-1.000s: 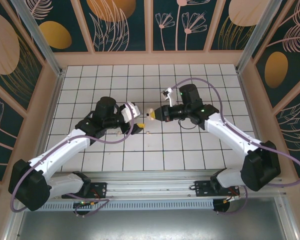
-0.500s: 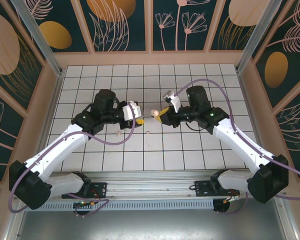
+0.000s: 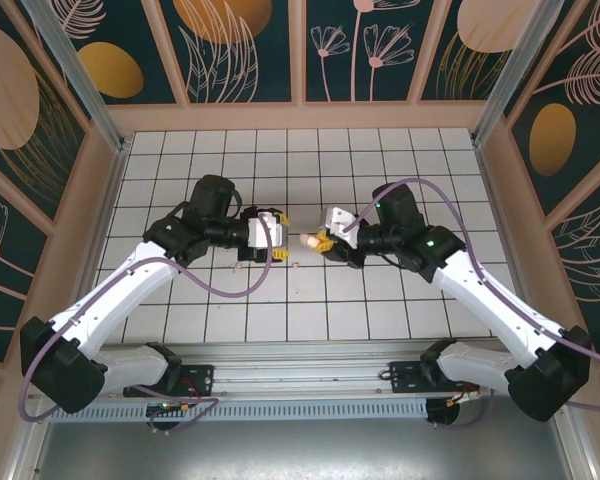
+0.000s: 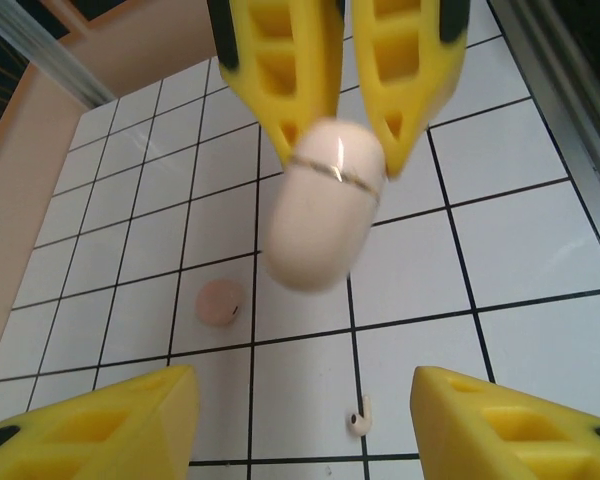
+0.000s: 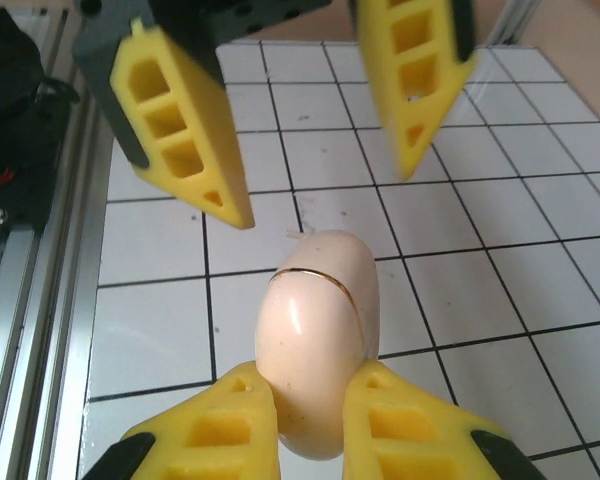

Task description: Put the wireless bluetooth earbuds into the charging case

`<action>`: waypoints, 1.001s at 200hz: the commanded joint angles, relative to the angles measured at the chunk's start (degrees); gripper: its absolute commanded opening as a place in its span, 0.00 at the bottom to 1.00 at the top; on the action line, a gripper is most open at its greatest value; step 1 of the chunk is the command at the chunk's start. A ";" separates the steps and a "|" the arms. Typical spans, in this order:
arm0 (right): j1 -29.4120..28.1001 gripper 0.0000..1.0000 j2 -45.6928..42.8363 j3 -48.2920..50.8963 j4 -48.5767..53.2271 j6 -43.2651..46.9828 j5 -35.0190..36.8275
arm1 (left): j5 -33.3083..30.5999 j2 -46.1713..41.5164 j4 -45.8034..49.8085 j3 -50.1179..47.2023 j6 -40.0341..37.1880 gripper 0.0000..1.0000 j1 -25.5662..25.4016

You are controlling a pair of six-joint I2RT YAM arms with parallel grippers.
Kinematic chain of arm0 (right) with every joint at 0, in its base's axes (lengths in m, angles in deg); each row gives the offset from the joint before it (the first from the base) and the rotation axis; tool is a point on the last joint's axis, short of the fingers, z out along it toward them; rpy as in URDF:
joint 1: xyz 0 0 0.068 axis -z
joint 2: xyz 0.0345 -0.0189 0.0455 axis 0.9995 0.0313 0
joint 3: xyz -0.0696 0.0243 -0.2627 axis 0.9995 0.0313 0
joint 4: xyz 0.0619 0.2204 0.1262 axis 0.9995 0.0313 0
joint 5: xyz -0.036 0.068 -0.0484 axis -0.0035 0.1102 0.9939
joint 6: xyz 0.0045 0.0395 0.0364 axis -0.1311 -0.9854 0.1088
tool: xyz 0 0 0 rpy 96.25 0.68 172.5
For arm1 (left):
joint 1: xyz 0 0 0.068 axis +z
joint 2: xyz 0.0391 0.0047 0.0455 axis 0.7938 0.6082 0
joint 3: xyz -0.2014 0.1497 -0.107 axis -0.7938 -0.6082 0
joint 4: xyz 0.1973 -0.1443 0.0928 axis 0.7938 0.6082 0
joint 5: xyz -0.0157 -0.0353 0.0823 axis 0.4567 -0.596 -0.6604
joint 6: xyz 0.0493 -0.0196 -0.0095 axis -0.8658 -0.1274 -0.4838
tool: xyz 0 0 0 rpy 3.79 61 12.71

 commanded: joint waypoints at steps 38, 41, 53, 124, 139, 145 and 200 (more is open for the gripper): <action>-3.92 0.12 4.26 -4.51 2.94 6.76 3.64 | 2.18 0.95 4.03 1.46 -5.50 0.55 -1.47; -4.02 0.12 4.35 -4.62 2.84 6.84 3.55 | 1.96 0.94 4.12 1.38 -5.66 0.55 -1.63; -4.53 0.11 4.85 -5.14 2.59 7.08 3.45 | 1.49 1.11 4.27 1.38 -6.02 0.53 -2.11; -6.44 0.12 6.23 -6.76 1.23 7.69 2.48 | -0.01 2.10 4.25 1.21 -6.68 0.33 -3.60; -6.54 0.12 6.10 -6.75 0.96 7.69 2.40 | -0.21 1.89 4.25 1.02 -6.86 0.25 -3.64; -6.53 0.12 5.94 -6.76 0.82 7.68 2.38 | -0.23 1.86 4.25 1.00 -7.06 0.22 -3.58; -5.64 0.33 -1.70 0.52 -7.06 1.90 6.29 | 1.97 0.89 -1.49 -1.33 0.38 0.08 -3.57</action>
